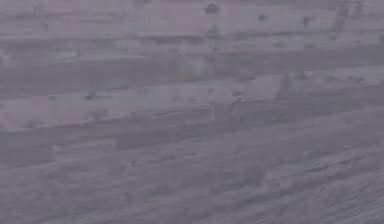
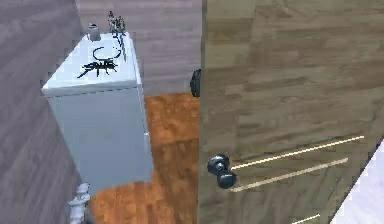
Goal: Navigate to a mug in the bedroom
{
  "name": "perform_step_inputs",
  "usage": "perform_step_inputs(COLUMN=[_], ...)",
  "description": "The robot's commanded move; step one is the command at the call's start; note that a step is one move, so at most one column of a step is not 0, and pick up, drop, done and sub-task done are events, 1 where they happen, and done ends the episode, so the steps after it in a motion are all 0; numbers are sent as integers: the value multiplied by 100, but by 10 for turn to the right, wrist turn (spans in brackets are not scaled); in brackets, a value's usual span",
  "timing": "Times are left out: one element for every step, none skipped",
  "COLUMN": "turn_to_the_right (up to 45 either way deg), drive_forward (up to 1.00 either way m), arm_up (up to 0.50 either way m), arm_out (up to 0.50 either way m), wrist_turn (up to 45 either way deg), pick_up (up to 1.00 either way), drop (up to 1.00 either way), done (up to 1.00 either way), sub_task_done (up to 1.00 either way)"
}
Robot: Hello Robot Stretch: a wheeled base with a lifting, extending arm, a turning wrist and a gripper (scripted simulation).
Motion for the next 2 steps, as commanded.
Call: perform_step_inputs(turn_to_the_right=[450,300], drive_forward=[0,0], arm_up=[0,0], arm_out=[0,0], wrist_turn=[0,0], pick_up=[0,0], drop=[0,0], done=[0,0], sub_task_done=[0,0])
